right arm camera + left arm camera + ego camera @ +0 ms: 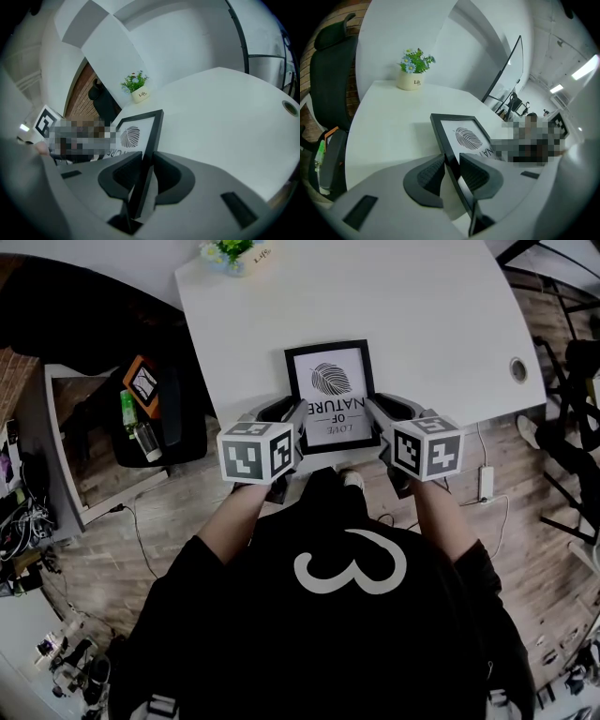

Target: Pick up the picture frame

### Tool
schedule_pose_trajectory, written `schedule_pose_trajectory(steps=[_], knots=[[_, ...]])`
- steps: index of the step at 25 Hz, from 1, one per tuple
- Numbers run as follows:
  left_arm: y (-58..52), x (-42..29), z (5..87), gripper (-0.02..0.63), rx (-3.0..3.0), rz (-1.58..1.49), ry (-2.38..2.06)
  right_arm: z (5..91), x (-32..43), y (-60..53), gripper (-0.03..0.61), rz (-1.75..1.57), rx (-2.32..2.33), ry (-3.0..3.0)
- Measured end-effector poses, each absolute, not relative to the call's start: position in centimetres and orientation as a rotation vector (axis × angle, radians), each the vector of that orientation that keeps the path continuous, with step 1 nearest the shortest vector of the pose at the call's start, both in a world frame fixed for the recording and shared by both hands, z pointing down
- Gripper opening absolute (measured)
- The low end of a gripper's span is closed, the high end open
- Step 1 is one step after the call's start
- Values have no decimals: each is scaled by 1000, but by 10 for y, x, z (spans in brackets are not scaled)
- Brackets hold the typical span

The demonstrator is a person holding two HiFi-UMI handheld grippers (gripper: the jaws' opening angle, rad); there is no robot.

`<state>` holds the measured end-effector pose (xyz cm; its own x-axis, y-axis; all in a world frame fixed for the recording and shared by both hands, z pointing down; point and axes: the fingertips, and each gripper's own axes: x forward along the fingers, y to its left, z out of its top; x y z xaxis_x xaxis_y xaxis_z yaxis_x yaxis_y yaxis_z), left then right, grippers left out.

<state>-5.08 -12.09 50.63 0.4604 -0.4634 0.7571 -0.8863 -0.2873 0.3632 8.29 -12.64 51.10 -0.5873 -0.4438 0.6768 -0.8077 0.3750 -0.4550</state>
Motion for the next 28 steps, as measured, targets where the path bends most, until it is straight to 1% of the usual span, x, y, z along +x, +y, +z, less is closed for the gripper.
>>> schedule_pose_trajectory(steps=[15,28], knots=[[-82,-11,454,106,1980,574,-1224,454,123,-91,92,937,1093,-2340],[-68,-12,396,104,2059,436,-1326,398,123,-83,94,779,1096,-2439]])
